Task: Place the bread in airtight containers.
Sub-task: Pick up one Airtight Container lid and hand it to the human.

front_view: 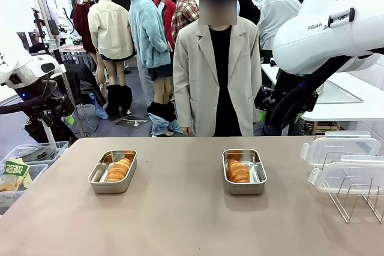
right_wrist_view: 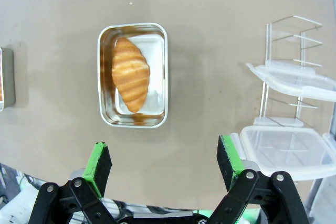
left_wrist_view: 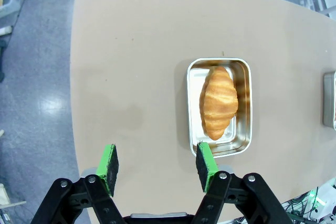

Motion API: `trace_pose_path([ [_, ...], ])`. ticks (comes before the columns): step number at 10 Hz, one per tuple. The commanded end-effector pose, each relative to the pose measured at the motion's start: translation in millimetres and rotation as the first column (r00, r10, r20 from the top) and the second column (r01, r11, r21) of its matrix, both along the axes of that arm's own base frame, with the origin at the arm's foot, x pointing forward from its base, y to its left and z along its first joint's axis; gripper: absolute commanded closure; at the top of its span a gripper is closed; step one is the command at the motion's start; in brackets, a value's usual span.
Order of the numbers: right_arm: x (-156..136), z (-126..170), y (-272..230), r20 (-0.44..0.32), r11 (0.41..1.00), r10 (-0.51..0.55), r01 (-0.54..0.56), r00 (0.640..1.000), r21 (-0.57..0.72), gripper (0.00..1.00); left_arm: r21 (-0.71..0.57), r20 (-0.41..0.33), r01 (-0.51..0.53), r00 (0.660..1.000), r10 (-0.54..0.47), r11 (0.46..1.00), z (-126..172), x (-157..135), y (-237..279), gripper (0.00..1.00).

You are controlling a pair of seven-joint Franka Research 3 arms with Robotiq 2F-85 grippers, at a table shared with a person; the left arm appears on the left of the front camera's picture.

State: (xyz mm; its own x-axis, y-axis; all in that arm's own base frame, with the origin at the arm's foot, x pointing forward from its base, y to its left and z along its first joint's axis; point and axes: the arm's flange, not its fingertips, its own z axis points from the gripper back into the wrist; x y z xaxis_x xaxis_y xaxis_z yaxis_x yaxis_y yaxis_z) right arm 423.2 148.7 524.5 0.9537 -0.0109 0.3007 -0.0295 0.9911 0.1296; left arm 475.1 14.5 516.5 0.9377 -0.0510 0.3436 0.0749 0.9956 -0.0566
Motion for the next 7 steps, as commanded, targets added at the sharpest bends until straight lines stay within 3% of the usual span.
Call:
trace_pose_path([
  [1,0.0,-2.6,0.3,-0.005,1.000,0.003,-0.003,1.000,0.004,0.00,0.018,-0.001,-0.014,1.000,0.014,1.000,2.9,-1.1,0.8,0.23],
  [7,0.0,-2.6,0.3,-0.005,1.000,0.003,-0.003,1.000,0.004,0.00,0.018,-0.001,-0.014,1.000,0.014,1.000,2.9,-1.1,0.8,0.23],
])
